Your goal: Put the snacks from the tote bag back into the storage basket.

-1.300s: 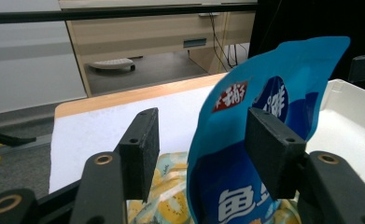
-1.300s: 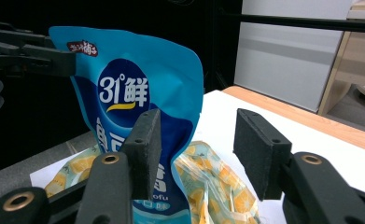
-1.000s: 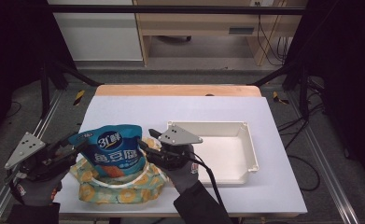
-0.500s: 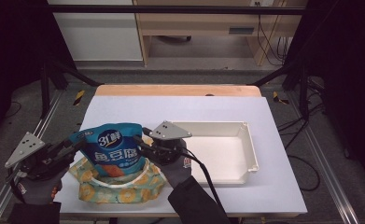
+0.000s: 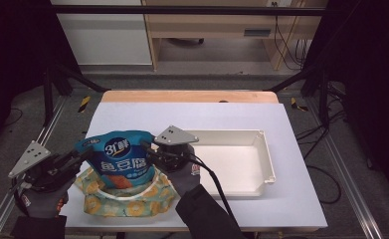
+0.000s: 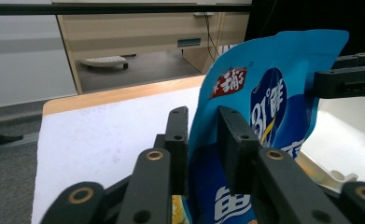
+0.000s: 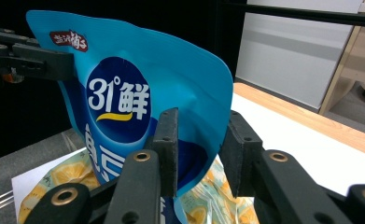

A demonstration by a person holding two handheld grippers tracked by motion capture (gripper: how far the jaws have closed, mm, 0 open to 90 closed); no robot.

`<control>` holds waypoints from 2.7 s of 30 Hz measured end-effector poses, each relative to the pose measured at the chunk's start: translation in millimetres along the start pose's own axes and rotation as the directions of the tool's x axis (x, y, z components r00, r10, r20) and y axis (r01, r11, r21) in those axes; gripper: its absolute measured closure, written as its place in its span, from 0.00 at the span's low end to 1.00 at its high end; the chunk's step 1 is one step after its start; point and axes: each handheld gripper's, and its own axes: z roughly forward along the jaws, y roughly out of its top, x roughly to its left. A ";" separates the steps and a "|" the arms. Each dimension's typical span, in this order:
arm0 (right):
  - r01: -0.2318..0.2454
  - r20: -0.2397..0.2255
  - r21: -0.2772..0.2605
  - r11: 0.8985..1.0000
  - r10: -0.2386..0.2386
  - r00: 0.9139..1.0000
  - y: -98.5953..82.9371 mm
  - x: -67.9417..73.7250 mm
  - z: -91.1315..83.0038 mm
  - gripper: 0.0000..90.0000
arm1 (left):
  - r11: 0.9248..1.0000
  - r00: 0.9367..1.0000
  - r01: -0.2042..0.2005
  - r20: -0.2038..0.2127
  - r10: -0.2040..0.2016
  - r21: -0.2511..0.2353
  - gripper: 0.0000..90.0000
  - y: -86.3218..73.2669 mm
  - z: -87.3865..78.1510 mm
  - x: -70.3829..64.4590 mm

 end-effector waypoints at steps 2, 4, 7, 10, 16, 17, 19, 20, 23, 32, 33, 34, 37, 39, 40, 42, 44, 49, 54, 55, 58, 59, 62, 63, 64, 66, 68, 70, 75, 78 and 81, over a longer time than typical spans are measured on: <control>-0.001 -0.003 0.002 1.000 0.001 1.000 0.2 0.4 1.3 0.80 | 1.000 1.000 0.002 0.000 -0.002 0.002 0.86 0.0 0.3 -0.2; -0.007 -0.005 0.000 1.000 0.007 1.000 -0.3 0.7 2.5 0.83 | 1.000 1.000 0.003 -0.003 -0.003 0.006 0.88 0.0 0.7 -0.7; -0.002 0.000 -0.001 1.000 0.002 1.000 -0.5 0.8 2.4 0.92 | 1.000 1.000 0.004 -0.014 -0.004 0.010 0.92 0.2 1.1 -2.0; 0.006 0.004 -0.001 1.000 -0.006 1.000 -0.6 1.0 1.7 0.97 | 1.000 1.000 0.002 -0.019 -0.002 0.011 0.95 0.2 1.3 -2.7; 0.016 -0.001 -0.001 1.000 -0.016 1.000 -0.1 1.7 0.8 1.00 | 1.000 0.999 -0.003 -0.051 0.003 0.006 0.98 0.9 1.6 -5.7; 0.019 -0.001 0.001 1.000 -0.019 1.000 0.3 2.0 0.6 1.00 | 1.000 0.998 -0.003 -0.056 0.004 0.005 0.99 1.4 1.7 -6.0; 0.021 -0.003 0.007 1.000 -0.021 1.000 1.3 2.5 -0.2 1.00 | 1.000 0.998 -0.008 -0.063 0.008 0.009 0.99 2.6 2.3 -6.5; 0.021 -0.003 0.007 1.000 -0.021 1.000 1.3 2.5 -0.2 1.00 | 1.000 0.998 -0.008 -0.063 0.008 0.009 1.00 2.6 2.3 -6.5; 0.026 0.004 -0.002 1.000 -0.026 1.000 3.9 3.1 -1.8 1.00 | 1.000 0.998 -0.009 -0.064 0.010 0.002 1.00 4.2 2.1 -7.1; 0.034 0.001 -0.037 0.999 -0.034 0.999 16.6 4.8 -11.2 1.00 | 0.999 0.998 -0.025 -0.066 0.023 -0.040 1.00 20.3 -3.2 -11.3; 0.034 0.003 -0.039 0.999 -0.034 0.999 18.0 4.5 -12.1 1.00 | 0.999 0.997 -0.030 -0.067 0.027 -0.039 1.00 21.4 -3.5 -11.7; 0.037 0.002 -0.040 0.999 -0.036 0.999 19.0 4.1 -12.7 1.00 | 0.999 0.997 -0.031 -0.068 0.028 -0.040 1.00 22.9 -3.7 -12.2; 0.038 0.003 -0.044 0.998 -0.038 0.999 22.8 3.4 -14.7 1.00 | 0.998 0.997 -0.030 -0.068 0.027 -0.049 1.00 27.1 -4.4 -13.4; 0.042 0.007 -0.051 0.998 -0.042 0.999 25.6 3.1 -15.7 1.00 | 0.998 0.998 -0.029 -0.065 0.025 -0.056 1.00 29.7 -4.8 -13.4; 0.041 0.007 -0.052 0.998 -0.041 0.999 27.0 3.0 -16.1 1.00 | 0.998 0.998 -0.028 -0.064 0.024 -0.058 1.00 31.1 -5.3 -13.3; 0.039 0.010 -0.056 0.998 -0.039 0.999 29.6 2.9 -16.8 1.00 | 0.998 0.998 -0.027 -0.063 0.023 -0.064 1.00 33.4 -5.7 -13.6; 0.041 0.012 -0.062 0.997 -0.040 0.999 32.3 2.6 -17.6 1.00 | 0.997 0.998 -0.029 -0.063 0.024 -0.068 1.00 36.7 -6.9 -14.3; 0.045 0.012 -0.076 0.996 -0.045 0.999 41.0 2.1 -23.5 1.00 | 0.996 0.998 -0.035 -0.048 0.032 -0.078 1.00 46.7 -12.0 -17.9; 0.056 0.018 -0.089 0.995 -0.054 0.998 48.6 3.2 -28.8 1.00 | 0.995 0.998 -0.038 -0.049 0.033 -0.095 1.00 54.9 -15.0 -20.6; 0.058 0.019 -0.093 0.994 -0.056 0.998 50.9 3.7 -30.2 1.00 | 0.994 0.998 -0.041 -0.051 0.037 -0.096 1.00 56.5 -15.8 -20.9; 0.067 0.021 -0.101 0.993 -0.065 0.998 57.1 4.5 -34.1 1.00 | 0.993 0.998 -0.046 -0.051 0.040 -0.109 1.00 63.7 -18.7 -23.7; 0.072 0.023 -0.108 0.992 -0.070 0.997 62.2 4.6 -37.6 1.00 | 0.993 0.998 -0.049 -0.049 0.044 -0.112 1.00 65.8 -19.8 -24.6; 0.075 0.025 -0.114 0.991 -0.073 0.997 66.1 4.9 -41.1 1.00 | 0.991 0.998 -0.053 -0.042 0.048 -0.121 1.00 70.8 -22.6 -27.3; 0.079 0.026 -0.116 0.990 -0.076 0.997 67.9 4.9 -42.8 1.00 | 0.991 0.998 -0.057 -0.044 0.052 -0.122 1.00 72.2 -23.1 -28.2; 0.082 0.028 -0.118 0.990 -0.079 0.996 69.7 5.0 -44.3 1.00 | 0.991 0.998 -0.054 -0.044 0.049 -0.125 1.00 73.4 -23.1 -29.0; 0.090 0.033 -0.120 0.989 -0.087 0.996 73.0 5.2 -47.1 1.00 | 0.990 0.998 -0.056 -0.043 0.050 -0.127 1.00 76.6 -23.5 -30.4; 0.092 0.034 -0.123 0.988 -0.089 0.995 75.6 4.8 -49.8 1.00 | 0.989 0.998 -0.055 -0.038 0.050 -0.135 1.00 80.0 -23.6 -32.3; 0.092 0.037 -0.127 0.988 -0.088 0.995 78.3 3.8 -52.9 1.00 | 0.988 0.998 -0.056 -0.033 0.052 -0.141 1.00 82.8 -23.2 -34.7; 0.095 0.047 -0.135 0.986 -0.089 0.995 84.3 -1.1 -63.6 1.00 | 0.987 0.998 -0.062 -0.023 0.060 -0.145 1.00 89.2 -20.6 -40.5; 0.097 0.050 -0.137 0.986 -0.090 0.995 85.5 -2.8 -66.7 1.00 | 0.987 0.998 -0.061 -0.016 0.059 -0.149 1.00 92.2 -17.6 -44.4; 0.096 0.056 -0.137 0.986 -0.089 0.994 87.4 -6.6 -73.1 1.00 | 0.986 0.998 -0.063 -0.006 0.062 -0.152 1.00 94.9 -14.2 -49.1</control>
